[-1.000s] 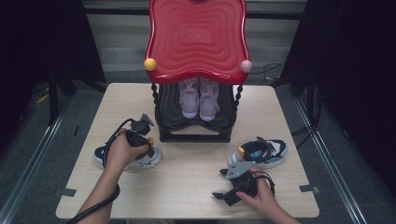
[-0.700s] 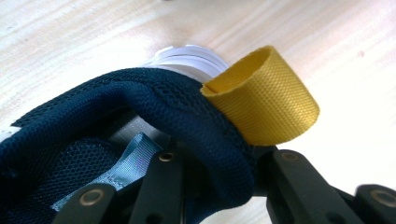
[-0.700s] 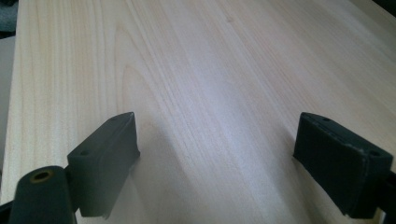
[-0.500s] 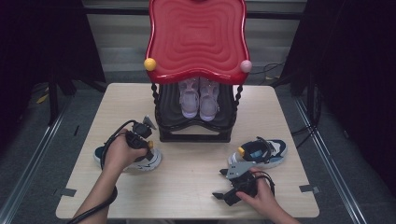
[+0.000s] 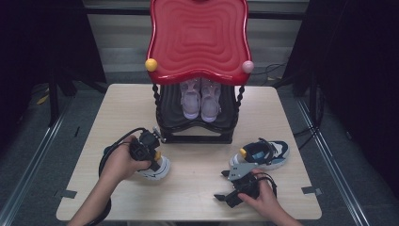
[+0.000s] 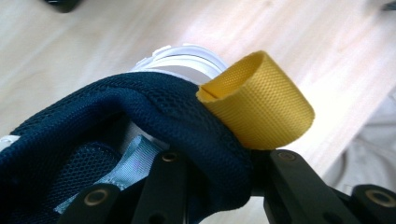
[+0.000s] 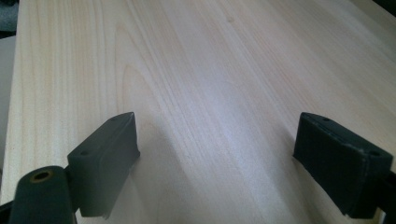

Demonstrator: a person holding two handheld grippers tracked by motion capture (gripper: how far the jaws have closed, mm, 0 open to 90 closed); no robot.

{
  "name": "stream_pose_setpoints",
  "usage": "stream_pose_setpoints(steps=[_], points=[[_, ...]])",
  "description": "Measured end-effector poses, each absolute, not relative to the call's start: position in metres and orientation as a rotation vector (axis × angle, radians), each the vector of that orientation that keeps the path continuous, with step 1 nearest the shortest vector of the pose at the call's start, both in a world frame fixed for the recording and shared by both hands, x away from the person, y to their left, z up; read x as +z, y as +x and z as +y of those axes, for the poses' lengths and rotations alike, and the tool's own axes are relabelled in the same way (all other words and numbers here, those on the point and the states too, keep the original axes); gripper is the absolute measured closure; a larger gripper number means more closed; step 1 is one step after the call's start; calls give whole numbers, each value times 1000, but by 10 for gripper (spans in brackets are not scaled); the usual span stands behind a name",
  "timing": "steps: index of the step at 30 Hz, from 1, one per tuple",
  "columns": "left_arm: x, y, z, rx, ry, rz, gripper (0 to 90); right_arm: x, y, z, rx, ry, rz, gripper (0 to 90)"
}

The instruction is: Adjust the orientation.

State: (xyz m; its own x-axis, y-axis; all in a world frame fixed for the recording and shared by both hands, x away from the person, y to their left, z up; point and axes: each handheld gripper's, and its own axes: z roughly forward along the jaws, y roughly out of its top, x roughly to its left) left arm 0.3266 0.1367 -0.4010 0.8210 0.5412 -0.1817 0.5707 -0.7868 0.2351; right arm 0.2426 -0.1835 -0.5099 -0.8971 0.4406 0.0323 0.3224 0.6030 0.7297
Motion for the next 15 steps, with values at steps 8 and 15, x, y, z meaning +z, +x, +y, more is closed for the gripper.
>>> stream_pose_setpoints(steps=[8,15], points=[[-410,320,131,-190,2729,822,745,-510,243,-184,1172,641,2675,131],[-412,319,132,-193,2724,849,737,-510,243,-183,1172,641,2675,131]])
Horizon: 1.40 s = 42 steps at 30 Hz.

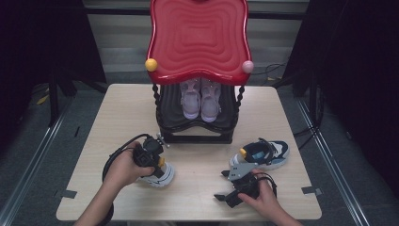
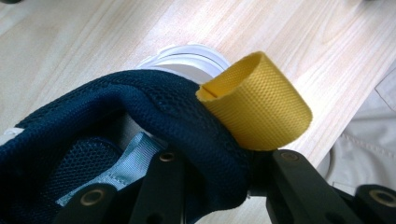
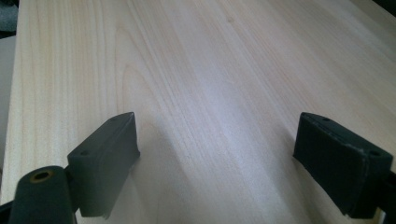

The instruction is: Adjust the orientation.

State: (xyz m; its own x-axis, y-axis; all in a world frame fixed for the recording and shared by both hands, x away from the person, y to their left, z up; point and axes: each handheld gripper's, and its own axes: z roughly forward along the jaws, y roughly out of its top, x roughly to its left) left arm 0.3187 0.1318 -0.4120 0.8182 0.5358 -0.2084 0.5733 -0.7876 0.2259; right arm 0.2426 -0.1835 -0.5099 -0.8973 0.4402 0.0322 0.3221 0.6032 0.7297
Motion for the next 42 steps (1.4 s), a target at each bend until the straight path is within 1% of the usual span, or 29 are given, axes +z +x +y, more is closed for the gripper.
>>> stream_pose_setpoints(steps=[11,15,17,19,20,24,28,31,35,42], points=[[-417,311,130,-213,2758,859,724,-510,243,-183,1170,641,2676,131],[-419,308,132,-218,2747,888,718,-510,243,-183,1170,641,2676,131],[-417,308,133,-216,2712,921,708,-510,243,-183,1171,642,2677,131],[-414,308,133,-205,2694,948,649,-510,243,-183,1170,641,2676,131],[-413,308,133,-205,2693,963,636,-510,243,-183,1171,642,2677,130],[-413,310,131,-208,2685,1011,611,-510,243,-183,1170,643,2678,130],[-417,312,129,-233,2670,1048,621,-510,243,-183,1170,642,2678,130],[-420,313,127,-238,2656,1084,602,-510,243,-183,1170,642,2679,130],[-423,314,124,-237,2661,1091,600,-510,243,-183,1170,642,2680,130],[-426,317,122,-252,2651,1135,628,-510,243,-183,1172,641,2678,130]])
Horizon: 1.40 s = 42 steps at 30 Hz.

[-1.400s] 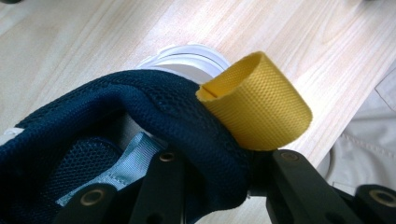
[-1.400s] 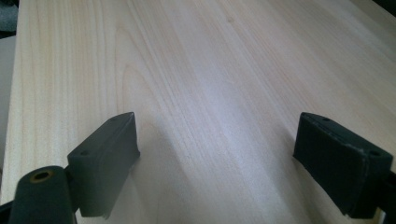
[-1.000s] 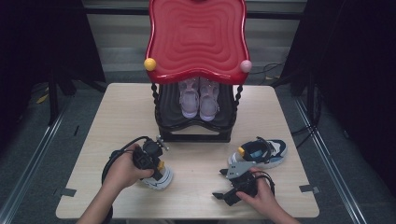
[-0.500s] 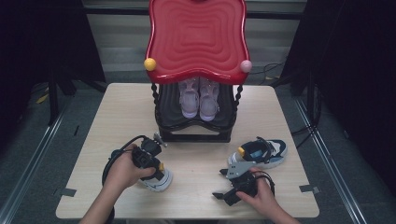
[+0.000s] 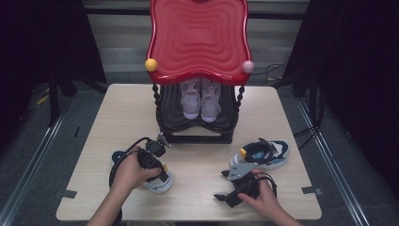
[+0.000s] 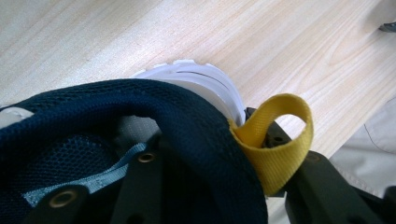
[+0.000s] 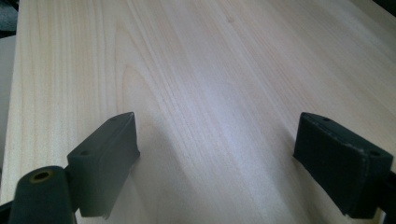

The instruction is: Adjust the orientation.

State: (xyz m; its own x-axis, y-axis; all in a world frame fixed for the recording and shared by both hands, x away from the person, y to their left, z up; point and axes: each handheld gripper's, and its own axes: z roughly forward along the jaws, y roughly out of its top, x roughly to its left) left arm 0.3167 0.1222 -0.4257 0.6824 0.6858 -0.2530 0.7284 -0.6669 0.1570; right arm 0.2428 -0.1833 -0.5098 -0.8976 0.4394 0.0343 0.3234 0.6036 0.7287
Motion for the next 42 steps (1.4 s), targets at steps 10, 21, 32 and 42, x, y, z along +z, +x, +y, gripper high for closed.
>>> stream_pose_setpoints(steps=[10,21,32,42], points=[[-422,316,126,-246,2717,1031,722,-510,243,-183,1170,641,2679,130],[-418,314,139,-186,2808,887,732,-510,243,-183,1171,641,2680,130],[-419,313,147,-186,2793,877,715,-510,243,-183,1172,640,2680,130],[-421,315,145,-199,2724,1029,595,-510,243,-183,1172,639,2680,130]])
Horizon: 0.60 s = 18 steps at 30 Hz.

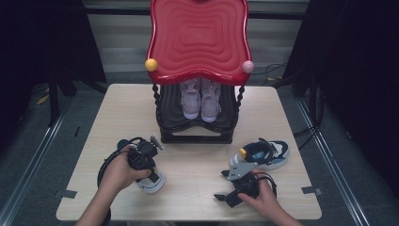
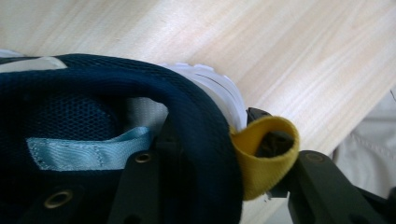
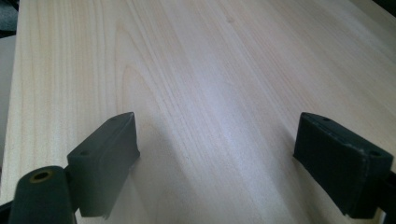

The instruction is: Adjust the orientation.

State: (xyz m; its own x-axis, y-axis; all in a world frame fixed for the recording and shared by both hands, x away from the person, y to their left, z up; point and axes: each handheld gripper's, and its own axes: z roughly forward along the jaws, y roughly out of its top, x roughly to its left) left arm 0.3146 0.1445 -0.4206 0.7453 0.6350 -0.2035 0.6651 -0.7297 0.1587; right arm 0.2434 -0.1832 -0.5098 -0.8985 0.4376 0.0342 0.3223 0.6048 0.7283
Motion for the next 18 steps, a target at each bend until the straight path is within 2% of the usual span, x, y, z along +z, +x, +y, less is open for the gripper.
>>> stream_pose_setpoints(steps=[2,9,18], points=[[-423,314,144,-203,2716,1051,596,-510,243,-183,1172,639,2680,130],[-430,315,143,-274,2714,1044,700,-510,243,-183,1174,639,2679,130],[-425,310,146,-219,2782,950,716,-510,243,-183,1172,640,2680,130]])
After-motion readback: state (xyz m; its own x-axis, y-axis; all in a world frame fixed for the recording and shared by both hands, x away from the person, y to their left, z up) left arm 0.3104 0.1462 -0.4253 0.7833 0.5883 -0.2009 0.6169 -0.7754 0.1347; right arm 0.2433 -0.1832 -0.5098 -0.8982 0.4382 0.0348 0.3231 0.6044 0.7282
